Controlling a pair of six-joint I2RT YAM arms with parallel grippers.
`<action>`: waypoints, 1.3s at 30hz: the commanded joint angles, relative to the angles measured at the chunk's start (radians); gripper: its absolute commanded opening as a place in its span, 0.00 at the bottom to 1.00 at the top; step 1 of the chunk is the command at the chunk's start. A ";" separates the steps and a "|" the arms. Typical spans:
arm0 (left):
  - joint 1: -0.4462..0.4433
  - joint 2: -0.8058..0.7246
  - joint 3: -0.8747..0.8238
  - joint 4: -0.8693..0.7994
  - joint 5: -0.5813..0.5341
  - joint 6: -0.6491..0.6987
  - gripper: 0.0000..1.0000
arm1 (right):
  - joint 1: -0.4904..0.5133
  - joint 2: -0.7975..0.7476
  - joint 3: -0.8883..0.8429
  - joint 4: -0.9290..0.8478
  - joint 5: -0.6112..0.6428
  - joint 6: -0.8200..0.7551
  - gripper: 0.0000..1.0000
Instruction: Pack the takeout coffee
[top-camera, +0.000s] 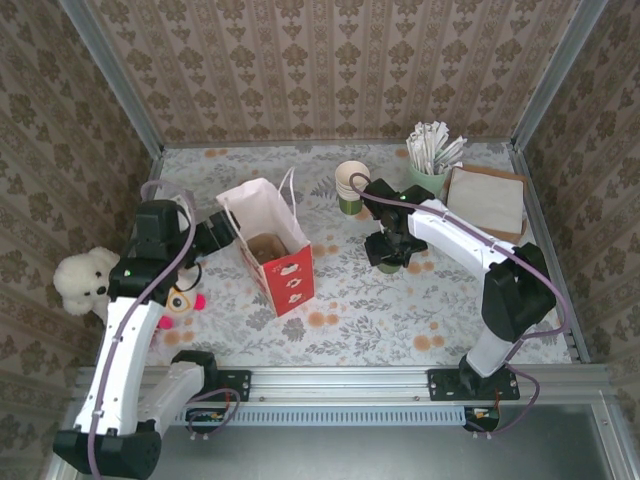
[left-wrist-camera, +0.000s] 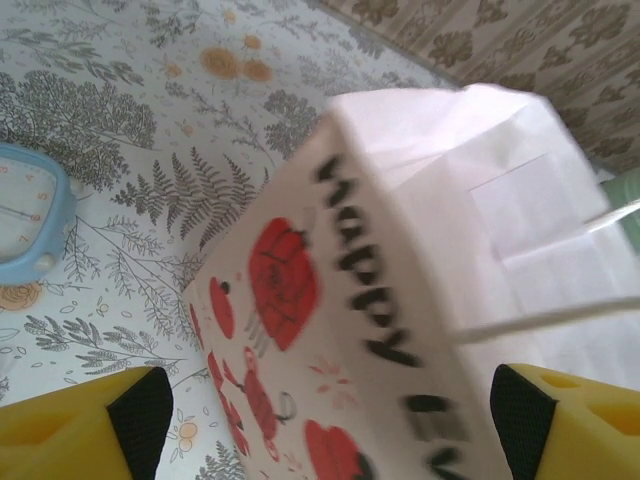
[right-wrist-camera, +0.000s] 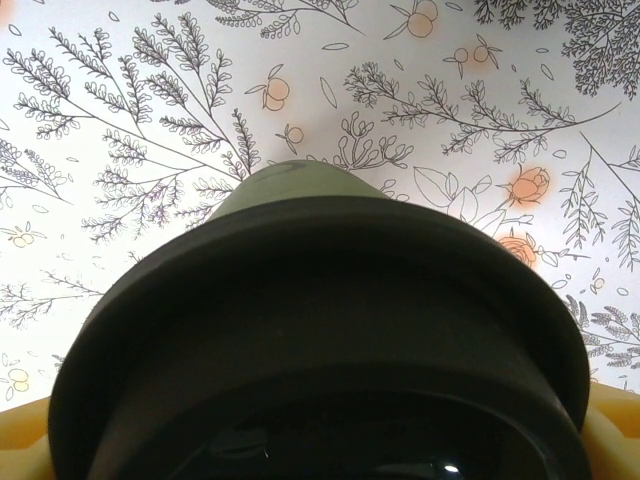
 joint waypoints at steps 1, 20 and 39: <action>-0.001 -0.042 0.031 -0.027 0.066 -0.074 0.85 | -0.002 -0.031 -0.012 0.016 0.003 0.016 0.81; -0.124 0.048 -0.098 0.172 0.167 -0.254 0.30 | -0.004 -0.074 -0.040 0.031 0.019 0.018 0.80; -0.365 0.260 -0.023 0.380 -0.065 -0.325 0.00 | -0.050 -0.149 -0.112 0.086 0.009 0.043 0.78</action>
